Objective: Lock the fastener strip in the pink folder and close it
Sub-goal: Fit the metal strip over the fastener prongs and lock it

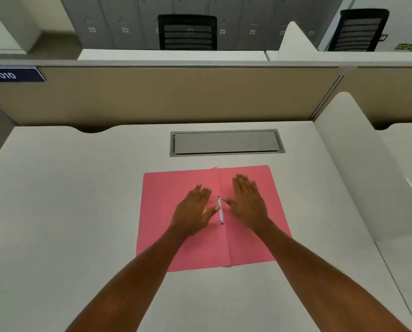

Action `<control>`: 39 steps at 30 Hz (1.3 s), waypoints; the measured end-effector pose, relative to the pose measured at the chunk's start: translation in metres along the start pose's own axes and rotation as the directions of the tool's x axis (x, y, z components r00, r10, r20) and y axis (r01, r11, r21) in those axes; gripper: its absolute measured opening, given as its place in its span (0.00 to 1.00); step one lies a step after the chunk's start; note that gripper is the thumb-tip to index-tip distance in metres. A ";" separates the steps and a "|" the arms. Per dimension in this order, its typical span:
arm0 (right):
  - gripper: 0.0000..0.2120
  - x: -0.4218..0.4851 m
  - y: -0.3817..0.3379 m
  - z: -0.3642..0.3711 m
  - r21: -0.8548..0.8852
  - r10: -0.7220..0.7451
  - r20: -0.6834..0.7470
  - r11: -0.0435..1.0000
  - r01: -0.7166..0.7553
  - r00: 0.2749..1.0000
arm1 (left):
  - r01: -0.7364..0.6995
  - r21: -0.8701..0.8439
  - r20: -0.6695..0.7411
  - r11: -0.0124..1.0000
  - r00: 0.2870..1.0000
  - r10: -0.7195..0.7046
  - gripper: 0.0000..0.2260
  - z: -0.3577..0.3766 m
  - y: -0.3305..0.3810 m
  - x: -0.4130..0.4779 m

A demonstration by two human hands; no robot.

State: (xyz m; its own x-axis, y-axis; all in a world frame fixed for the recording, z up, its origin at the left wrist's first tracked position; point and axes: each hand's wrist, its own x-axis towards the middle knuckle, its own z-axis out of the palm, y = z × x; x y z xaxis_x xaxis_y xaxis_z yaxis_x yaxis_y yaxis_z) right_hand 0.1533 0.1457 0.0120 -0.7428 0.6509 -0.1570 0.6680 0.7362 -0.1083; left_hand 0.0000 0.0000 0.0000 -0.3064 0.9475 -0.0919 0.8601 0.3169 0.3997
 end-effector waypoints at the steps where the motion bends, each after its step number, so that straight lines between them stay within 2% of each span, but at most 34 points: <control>1: 0.34 -0.005 0.001 0.005 -0.032 -0.002 0.040 0.999 0.003 0.999 | 0.022 -0.033 -0.037 0.999 0.999 -0.023 0.29 0.003 0.002 -0.005; 4: 0.25 -0.022 0.004 0.019 -0.005 -0.005 0.091 1.000 0.006 0.996 | 0.031 -0.117 -0.186 0.993 0.981 -0.052 0.22 0.008 0.011 -0.023; 7: 0.23 -0.034 0.002 0.028 0.009 -0.008 0.089 1.000 0.007 0.996 | 0.078 -0.226 -0.259 0.971 0.956 -0.137 0.20 0.014 0.018 -0.029; 11: 0.23 -0.042 0.000 0.031 0.022 -0.014 0.068 1.000 0.012 0.998 | 0.181 -0.372 -0.177 0.911 0.949 -0.261 0.20 0.020 0.025 -0.031; 16: 0.23 -0.046 0.003 0.035 0.037 -0.034 0.042 0.999 0.032 0.999 | 0.179 -0.527 -0.019 0.831 0.975 -0.222 0.19 0.028 0.027 -0.026; 20: 0.24 -0.049 0.003 0.037 0.052 -0.035 0.044 0.998 0.033 0.998 | 0.176 -0.607 -0.003 0.775 0.975 -0.224 0.16 0.036 0.027 -0.025; 24: 0.25 -0.049 0.002 0.036 0.069 -0.038 0.056 0.997 0.034 0.998 | 0.183 -0.630 -0.006 0.754 0.971 -0.240 0.14 0.037 0.030 -0.023; 27: 0.26 -0.050 0.001 0.034 0.078 -0.037 0.065 0.996 0.032 0.997 | 0.166 -0.589 0.001 0.791 0.979 -0.204 0.11 0.037 0.031 -0.023; 31: 0.19 -0.055 0.002 0.030 0.135 -0.041 -0.002 0.990 0.041 0.999 | 0.160 -0.551 0.020 0.819 0.984 -0.179 0.10 0.037 0.031 -0.023; 33: 0.17 -0.060 0.006 0.029 0.217 0.013 -0.081 0.976 0.005 0.997 | 0.154 -0.534 0.019 0.832 0.985 -0.170 0.10 0.037 0.031 -0.023; 35: 0.15 -0.065 0.012 0.028 0.341 0.142 -0.138 0.936 -0.088 0.980 | 0.153 -0.518 0.013 0.842 0.985 -0.171 0.10 0.037 0.032 -0.023; 39: 0.09 -0.072 0.032 0.027 0.507 0.378 -0.154 0.823 -0.255 0.913 | 0.176 -0.508 0.017 0.843 0.981 -0.195 0.10 0.037 0.034 -0.022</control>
State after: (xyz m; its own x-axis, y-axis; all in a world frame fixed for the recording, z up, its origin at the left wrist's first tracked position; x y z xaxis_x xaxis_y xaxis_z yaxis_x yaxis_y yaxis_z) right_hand 0.2300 0.1173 -0.0069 -0.4326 0.9010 -0.0332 0.7624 0.3460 -0.5468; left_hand 0.0504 -0.0082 -0.0180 -0.4614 0.8681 -0.1833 0.4637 0.4120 0.7844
